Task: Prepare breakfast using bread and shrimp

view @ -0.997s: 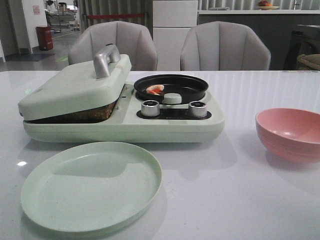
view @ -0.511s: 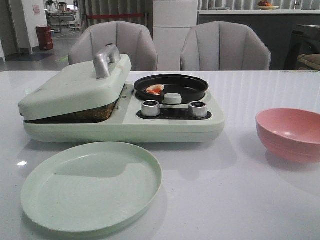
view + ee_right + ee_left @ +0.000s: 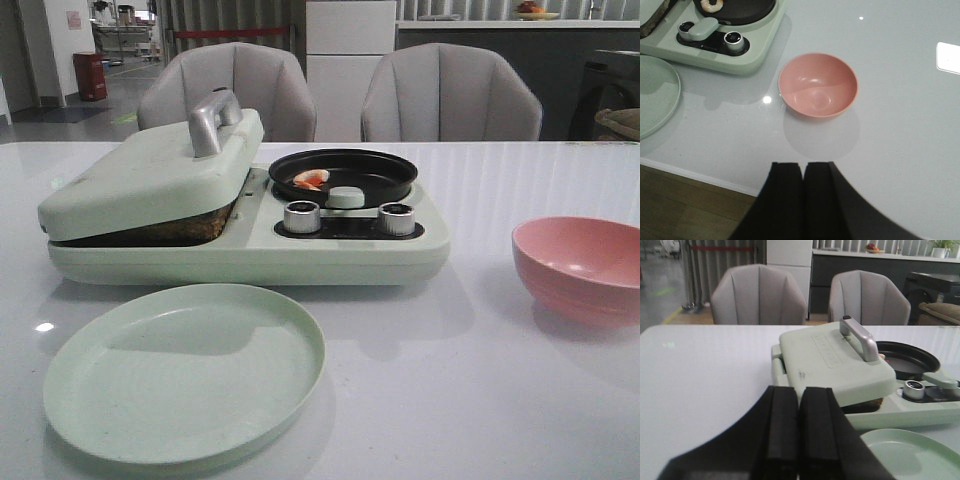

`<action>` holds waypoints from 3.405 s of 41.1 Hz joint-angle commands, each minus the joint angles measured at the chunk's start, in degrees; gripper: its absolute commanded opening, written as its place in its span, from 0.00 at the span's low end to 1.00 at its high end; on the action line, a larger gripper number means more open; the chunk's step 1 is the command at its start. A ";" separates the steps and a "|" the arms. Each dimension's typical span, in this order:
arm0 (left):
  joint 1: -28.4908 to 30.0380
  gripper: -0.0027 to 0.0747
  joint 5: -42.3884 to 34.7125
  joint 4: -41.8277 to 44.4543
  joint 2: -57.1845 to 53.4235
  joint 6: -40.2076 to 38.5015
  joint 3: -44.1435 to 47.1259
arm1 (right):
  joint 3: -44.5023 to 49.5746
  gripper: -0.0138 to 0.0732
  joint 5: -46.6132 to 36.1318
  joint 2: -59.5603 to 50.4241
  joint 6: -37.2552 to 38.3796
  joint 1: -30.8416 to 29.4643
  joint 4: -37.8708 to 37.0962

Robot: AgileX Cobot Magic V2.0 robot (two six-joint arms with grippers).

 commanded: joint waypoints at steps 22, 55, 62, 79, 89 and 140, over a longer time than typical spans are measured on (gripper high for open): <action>12.72 0.16 -13.22 0.24 -2.53 0.25 7.93 | -1.30 0.20 -4.01 0.52 0.06 0.03 -0.50; 8.26 0.16 -13.33 0.24 -2.53 3.70 7.93 | -1.30 0.20 -4.01 0.52 0.06 0.03 -0.50; 8.26 0.16 -13.33 0.24 -2.53 3.70 7.93 | -1.30 0.20 -4.01 0.52 0.06 0.03 -0.50; 8.26 0.16 -13.33 0.24 -2.53 3.70 7.93 | -1.30 0.20 -4.01 0.52 0.06 0.03 -0.50; 8.26 0.16 -13.33 0.24 -2.53 3.70 7.93 | 2.18 0.20 -8.86 -3.14 -0.24 -1.90 -2.39; 8.26 0.16 -13.33 0.24 -2.43 3.70 7.93 | 47.58 0.20 -59.04 -27.19 -0.69 -11.80 1.89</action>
